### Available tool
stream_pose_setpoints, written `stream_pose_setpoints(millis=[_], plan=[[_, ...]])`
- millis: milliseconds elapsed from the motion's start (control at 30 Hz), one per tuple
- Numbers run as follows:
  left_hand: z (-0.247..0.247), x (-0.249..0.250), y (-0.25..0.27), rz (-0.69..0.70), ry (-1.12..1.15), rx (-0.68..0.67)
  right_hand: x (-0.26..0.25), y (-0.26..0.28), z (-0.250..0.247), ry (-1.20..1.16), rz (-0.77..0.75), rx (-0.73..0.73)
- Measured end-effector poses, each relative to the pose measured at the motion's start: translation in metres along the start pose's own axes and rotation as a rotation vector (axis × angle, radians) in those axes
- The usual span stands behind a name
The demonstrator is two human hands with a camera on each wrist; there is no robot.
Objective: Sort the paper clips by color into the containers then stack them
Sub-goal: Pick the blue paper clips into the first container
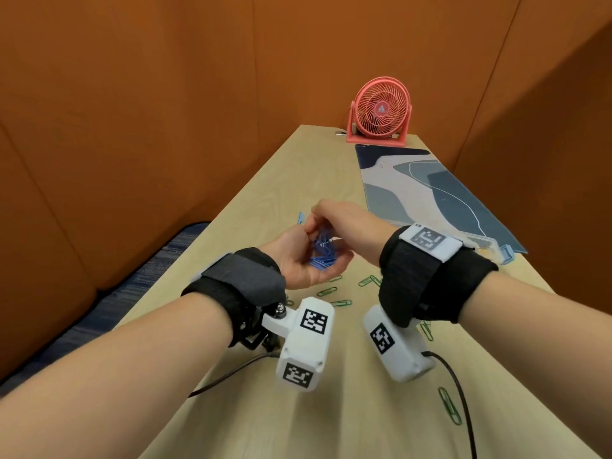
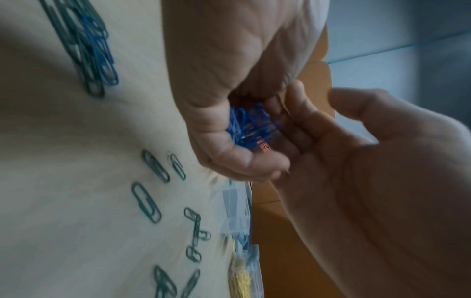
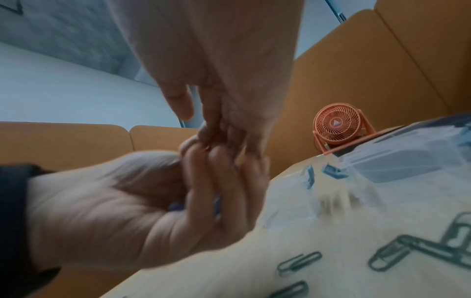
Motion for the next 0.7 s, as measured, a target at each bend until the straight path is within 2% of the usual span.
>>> stream_pose_setpoints(millis=[67, 133, 233, 333, 400, 567, 700], plan=[[-0.009, 0.003, -0.002, -0.071, -0.110, 0.019, -0.002, 0.003, -0.007, 0.041, -0.051, -0.002], [-0.017, 0.014, -0.006, -0.078, -0.321, 0.036, 0.001, 0.006, -0.020, 0.064, -0.107, 0.085], [-0.014, 0.047, -0.020, 0.079, -0.555, 0.066, 0.018, 0.004, -0.034, 0.179, -0.046, 0.147], [0.001, 0.079, -0.036, 0.262, -0.768, 0.097, 0.042, 0.004, -0.033, 0.425, 0.079, 0.036], [0.011, 0.087, -0.050, 0.364, -0.874, 0.108, 0.051, 0.004, -0.029, 0.565, 0.062, 0.007], [0.017, 0.075, -0.071, 0.477, -1.000, 0.037, 0.059, 0.001, -0.020, 0.819, -0.011, -0.017], [0.014, 0.080, -0.055, 0.569, -1.170, 0.044, 0.069, 0.006, -0.018, 0.904, 0.036, -0.111]])
Point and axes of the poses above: each hand's wrist, its own y-axis away from the middle knuckle, its own z-axis out of the palm, x = y × z, the point moved 4 cm from there along -y, towards the middle knuckle, and after that the axes turned 12 degrees about z, right-handed, at the moved point
